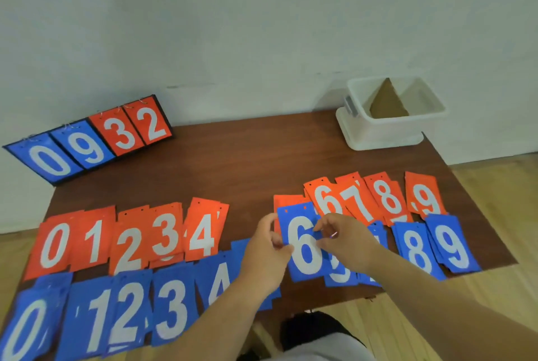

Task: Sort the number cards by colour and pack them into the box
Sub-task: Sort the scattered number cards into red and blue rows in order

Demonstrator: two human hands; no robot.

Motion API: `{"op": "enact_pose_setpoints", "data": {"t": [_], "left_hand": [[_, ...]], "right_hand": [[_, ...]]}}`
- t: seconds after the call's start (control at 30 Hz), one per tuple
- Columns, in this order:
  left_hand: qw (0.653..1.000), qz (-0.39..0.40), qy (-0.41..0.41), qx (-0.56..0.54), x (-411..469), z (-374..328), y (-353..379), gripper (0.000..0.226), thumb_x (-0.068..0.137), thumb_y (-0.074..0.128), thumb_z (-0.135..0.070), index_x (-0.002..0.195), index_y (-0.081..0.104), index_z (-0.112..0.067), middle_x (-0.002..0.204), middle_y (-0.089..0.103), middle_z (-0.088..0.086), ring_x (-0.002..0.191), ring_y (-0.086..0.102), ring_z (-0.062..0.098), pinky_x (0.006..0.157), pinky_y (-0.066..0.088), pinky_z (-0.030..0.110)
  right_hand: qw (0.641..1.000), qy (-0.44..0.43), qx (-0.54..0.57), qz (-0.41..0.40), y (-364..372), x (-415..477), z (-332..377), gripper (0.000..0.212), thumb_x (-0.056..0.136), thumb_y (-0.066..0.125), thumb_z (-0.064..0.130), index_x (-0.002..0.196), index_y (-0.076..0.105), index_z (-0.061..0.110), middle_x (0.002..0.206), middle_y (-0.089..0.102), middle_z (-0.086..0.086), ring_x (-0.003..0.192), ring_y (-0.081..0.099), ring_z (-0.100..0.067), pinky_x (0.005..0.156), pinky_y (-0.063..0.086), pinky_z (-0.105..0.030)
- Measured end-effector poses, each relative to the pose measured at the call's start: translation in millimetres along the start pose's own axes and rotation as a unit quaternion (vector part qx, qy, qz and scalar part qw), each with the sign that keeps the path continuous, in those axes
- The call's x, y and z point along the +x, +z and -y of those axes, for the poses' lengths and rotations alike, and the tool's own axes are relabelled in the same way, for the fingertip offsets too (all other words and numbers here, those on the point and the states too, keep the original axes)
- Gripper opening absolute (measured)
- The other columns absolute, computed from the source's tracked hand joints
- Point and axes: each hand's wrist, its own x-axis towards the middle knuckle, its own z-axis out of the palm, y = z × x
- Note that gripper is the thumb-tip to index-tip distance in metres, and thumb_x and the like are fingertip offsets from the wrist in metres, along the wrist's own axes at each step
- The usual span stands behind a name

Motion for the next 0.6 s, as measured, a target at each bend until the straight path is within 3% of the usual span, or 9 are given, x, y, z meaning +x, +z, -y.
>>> {"op": "enact_pose_setpoints", "data": {"t": [0.23,0.33,0.4,0.5,0.6], "left_hand": [[0.996,0.033,0.019,0.078,-14,4,43,0.072,0.096,0.067,-0.022,0.152,0.025,-0.042,0.097,0.059,-0.012,0.092,0.061,0.006,0.066,0.047,0.013],[0.995,0.029,0.007,0.099,-5,3,70,0.077,0.095,0.067,-0.021,0.153,0.022,-0.044,0.099,0.059,-0.011,0.094,0.060,0.007,0.078,0.052,0.021],[0.994,0.026,-0.003,0.108,-1,-2,85,0.077,0.095,0.066,-0.020,0.152,0.021,-0.045,0.096,0.060,-0.009,0.090,0.060,0.007,0.076,0.052,0.023],[0.992,0.035,-0.010,0.124,7,-1,105,0.073,0.096,0.063,-0.018,0.153,0.024,-0.041,0.089,0.057,-0.008,0.083,0.058,0.006,0.067,0.046,0.018],[0.990,0.022,-0.025,0.140,16,4,121,0.064,0.097,0.062,-0.021,0.150,0.031,-0.041,0.091,0.057,-0.015,0.088,0.060,0.004,0.077,0.055,0.024]], "right_hand": [[0.999,0.041,-0.017,0.004,-6,-24,-39,0.018,0.089,0.073,0.021,0.102,0.062,0.027,0.083,0.061,0.010,0.072,0.059,-0.006,0.055,0.044,-0.016],[0.999,0.041,-0.024,0.014,-17,-21,-62,0.020,0.088,0.074,0.023,0.103,0.062,0.029,0.093,0.062,0.012,0.085,0.060,-0.006,0.066,0.047,-0.016],[0.999,0.043,-0.023,0.025,-25,-16,-77,0.020,0.088,0.073,0.022,0.102,0.061,0.030,0.096,0.063,0.011,0.088,0.061,-0.007,0.071,0.049,-0.017],[0.998,0.040,-0.034,0.041,-38,-7,-95,0.015,0.090,0.067,0.021,0.101,0.060,0.028,0.096,0.064,0.008,0.075,0.058,-0.007,0.061,0.044,-0.016],[0.996,0.029,-0.065,0.054,-51,4,-111,0.017,0.094,0.062,0.024,0.112,0.060,0.026,0.105,0.062,0.008,0.073,0.054,-0.006,0.059,0.040,-0.017]]}}
